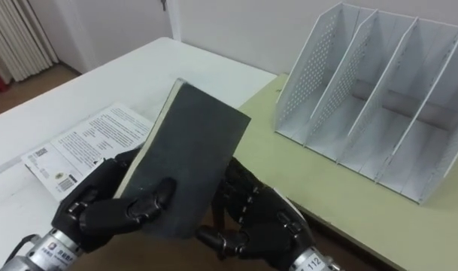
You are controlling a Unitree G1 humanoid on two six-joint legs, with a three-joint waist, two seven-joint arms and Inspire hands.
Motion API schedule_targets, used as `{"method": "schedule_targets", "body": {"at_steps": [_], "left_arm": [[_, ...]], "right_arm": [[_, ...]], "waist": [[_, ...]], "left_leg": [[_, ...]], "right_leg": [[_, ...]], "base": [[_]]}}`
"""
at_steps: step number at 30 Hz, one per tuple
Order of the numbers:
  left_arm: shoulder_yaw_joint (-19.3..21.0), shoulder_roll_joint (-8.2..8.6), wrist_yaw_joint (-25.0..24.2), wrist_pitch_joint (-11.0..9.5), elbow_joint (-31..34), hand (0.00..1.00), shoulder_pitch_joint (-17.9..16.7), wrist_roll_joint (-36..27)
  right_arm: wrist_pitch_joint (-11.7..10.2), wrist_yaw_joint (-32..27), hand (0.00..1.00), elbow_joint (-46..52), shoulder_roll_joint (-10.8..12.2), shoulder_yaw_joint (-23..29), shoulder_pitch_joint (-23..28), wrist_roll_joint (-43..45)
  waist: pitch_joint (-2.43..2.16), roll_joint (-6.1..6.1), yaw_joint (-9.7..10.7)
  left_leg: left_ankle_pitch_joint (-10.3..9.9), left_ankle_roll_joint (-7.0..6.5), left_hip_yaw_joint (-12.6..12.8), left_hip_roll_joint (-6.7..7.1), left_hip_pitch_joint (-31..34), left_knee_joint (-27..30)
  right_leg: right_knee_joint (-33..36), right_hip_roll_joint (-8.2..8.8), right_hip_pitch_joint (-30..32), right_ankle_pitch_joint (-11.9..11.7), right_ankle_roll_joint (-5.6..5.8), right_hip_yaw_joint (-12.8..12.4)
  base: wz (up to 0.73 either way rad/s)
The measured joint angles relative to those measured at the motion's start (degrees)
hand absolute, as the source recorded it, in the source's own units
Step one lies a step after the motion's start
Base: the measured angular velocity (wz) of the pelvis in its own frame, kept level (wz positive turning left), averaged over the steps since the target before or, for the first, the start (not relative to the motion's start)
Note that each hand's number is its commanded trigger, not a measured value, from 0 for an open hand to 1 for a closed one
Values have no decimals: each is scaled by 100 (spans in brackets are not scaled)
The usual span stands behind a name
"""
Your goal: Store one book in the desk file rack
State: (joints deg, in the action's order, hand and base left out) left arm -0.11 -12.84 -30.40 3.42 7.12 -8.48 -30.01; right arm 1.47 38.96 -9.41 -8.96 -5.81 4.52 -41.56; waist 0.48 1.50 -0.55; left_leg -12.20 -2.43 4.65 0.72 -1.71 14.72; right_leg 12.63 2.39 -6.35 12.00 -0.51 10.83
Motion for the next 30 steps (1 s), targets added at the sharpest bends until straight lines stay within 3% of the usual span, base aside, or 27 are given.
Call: {"method": "schedule_targets", "body": {"at_steps": [16, 26, 30], "left_arm": [[-23, -31, -643, 30, -439, 100, 6, -793], [-77, -186, -859, 36, -653, 100, 31, -872], [-72, -221, -944, 35, -782, 100, 136, -873]], "right_arm": [[211, 322, 0, 380, -132, -36, 25, -815], [241, 322, 0, 395, -478, -185, 22, -868], [241, 322, 0, 445, -599, -182, -28, -888]], "waist": [[-27, 38, -135], [-37, 132, -147], [-15, 162, -159]], "left_leg": [[1, -5, 69, -8, 5, -2], [0, -6, 69, -8, -4, -20], [0, -6, 79, -15, 23, -33]], "right_leg": [[3, 0, 79, -1, -2, -65], [10, -5, 82, -3, -2, -94], [100, -6, 164, -1, 0, -122]], "base": [[-2], [0], [-3]]}}
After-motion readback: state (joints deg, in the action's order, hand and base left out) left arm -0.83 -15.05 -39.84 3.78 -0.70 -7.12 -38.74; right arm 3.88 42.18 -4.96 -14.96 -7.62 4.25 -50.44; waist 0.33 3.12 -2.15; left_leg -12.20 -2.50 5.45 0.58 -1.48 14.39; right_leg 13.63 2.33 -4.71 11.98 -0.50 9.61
